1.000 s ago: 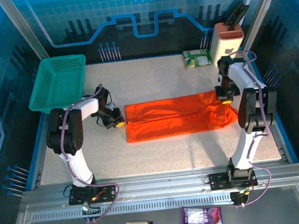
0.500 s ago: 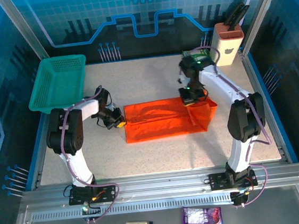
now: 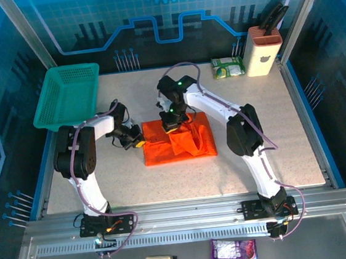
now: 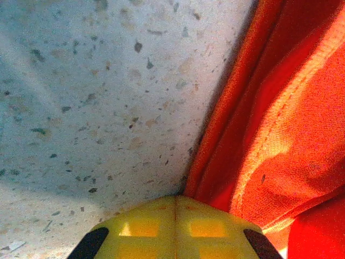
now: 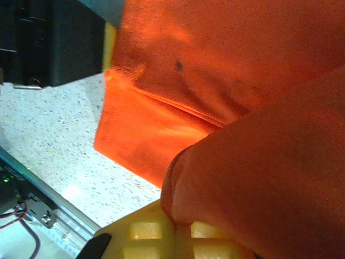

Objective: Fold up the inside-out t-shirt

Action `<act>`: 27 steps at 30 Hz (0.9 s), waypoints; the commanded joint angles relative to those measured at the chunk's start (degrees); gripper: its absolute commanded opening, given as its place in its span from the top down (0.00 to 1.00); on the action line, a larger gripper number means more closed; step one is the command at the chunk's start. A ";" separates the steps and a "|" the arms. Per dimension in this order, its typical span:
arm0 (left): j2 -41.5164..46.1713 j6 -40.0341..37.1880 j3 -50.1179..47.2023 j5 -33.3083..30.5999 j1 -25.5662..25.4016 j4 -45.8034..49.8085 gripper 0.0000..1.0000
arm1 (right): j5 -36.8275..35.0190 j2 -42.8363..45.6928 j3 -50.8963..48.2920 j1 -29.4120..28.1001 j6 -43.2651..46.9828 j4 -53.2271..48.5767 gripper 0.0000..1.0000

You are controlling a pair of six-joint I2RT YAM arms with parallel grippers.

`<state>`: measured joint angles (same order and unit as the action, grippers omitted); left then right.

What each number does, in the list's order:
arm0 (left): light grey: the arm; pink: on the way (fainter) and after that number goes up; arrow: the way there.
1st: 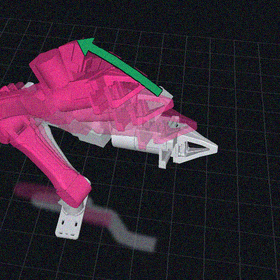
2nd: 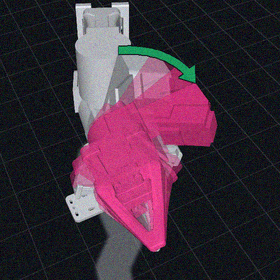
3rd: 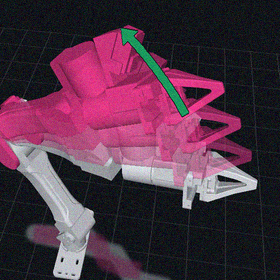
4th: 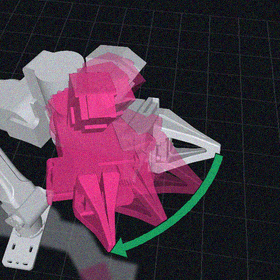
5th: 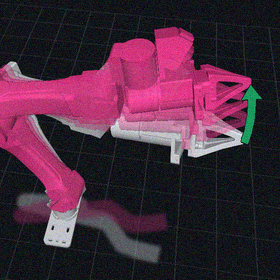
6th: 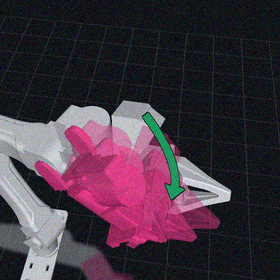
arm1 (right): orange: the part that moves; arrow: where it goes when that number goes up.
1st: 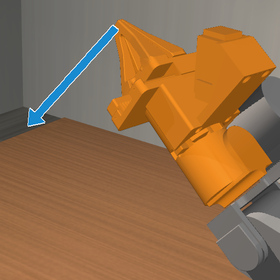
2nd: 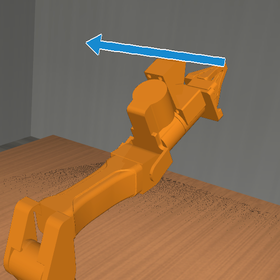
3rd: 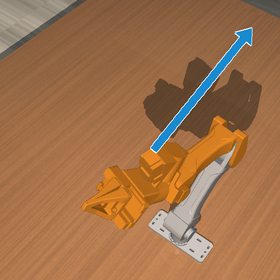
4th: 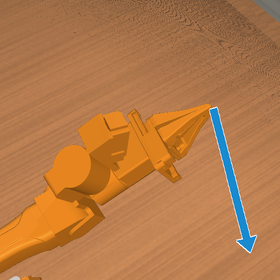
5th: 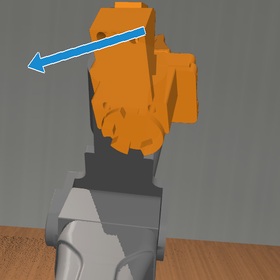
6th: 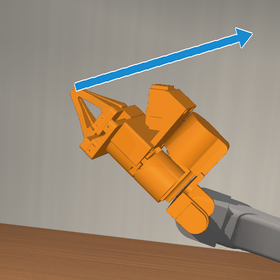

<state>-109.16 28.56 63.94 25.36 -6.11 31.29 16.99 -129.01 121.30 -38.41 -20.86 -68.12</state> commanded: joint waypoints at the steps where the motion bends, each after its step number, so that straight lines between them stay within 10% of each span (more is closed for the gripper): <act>1: -4.30 -0.08 -2.92 2.32 -2.68 -3.95 0.93 | 3.12 -3.17 5.10 -1.22 -2.35 -1.20 1.00; 21: -4.48 0.54 -3.83 2.09 -3.03 -4.83 0.93 | 8.96 -12.87 11.68 -3.46 -7.24 5.31 1.00; 27: -3.83 0.36 -3.70 1.56 -3.09 -4.25 0.93 | 8.23 -13.21 12.64 -3.17 -8.70 7.03 0.84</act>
<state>-108.68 28.58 62.83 25.78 -6.11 29.67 24.10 -141.18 131.52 -40.97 -28.27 -62.48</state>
